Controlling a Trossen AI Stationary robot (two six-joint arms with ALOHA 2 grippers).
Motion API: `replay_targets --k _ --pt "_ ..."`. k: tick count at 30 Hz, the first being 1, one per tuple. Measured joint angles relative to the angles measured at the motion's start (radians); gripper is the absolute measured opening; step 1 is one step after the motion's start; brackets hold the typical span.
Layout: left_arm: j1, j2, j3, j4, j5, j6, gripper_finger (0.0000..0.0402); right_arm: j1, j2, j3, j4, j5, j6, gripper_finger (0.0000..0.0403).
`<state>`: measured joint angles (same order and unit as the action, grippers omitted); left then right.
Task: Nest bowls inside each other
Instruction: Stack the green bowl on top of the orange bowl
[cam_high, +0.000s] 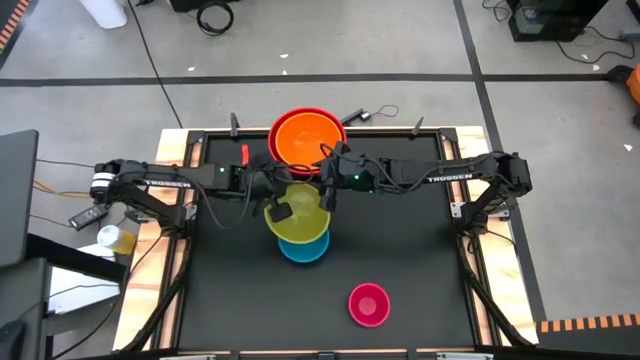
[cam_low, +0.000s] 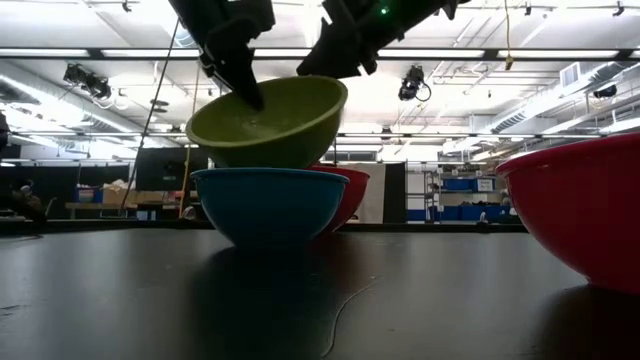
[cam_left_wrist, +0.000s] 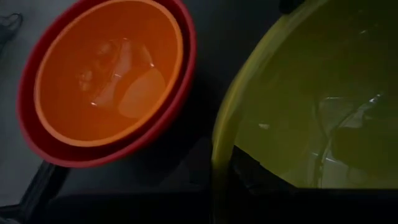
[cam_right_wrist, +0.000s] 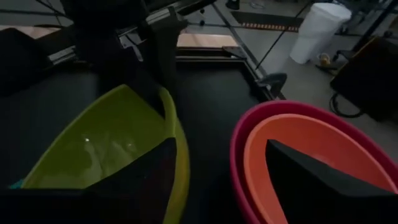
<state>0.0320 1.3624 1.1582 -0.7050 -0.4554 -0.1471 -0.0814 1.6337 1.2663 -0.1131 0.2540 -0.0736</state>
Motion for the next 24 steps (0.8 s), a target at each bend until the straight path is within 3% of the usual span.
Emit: replay_targets --k 12,17,21,24 --pt "0.1 0.02 0.009 0.105 -0.019 0.096 0.002 -0.025 -0.001 0.013 -0.017 0.037 -0.088 0.0244" --pt "0.103 0.019 0.009 0.15 -0.011 0.132 0.002 -0.059 0.0 0.0 -0.06 0.13 -0.079 0.023" --pt "0.101 0.02 0.009 0.171 -0.011 0.137 0.0021 -0.066 0.001 -0.002 -0.098 0.136 -0.093 0.0165" --pt "0.102 0.019 0.009 0.188 -0.004 0.152 0.0026 -0.07 0.0 -0.001 -0.118 0.109 -0.098 0.0076"
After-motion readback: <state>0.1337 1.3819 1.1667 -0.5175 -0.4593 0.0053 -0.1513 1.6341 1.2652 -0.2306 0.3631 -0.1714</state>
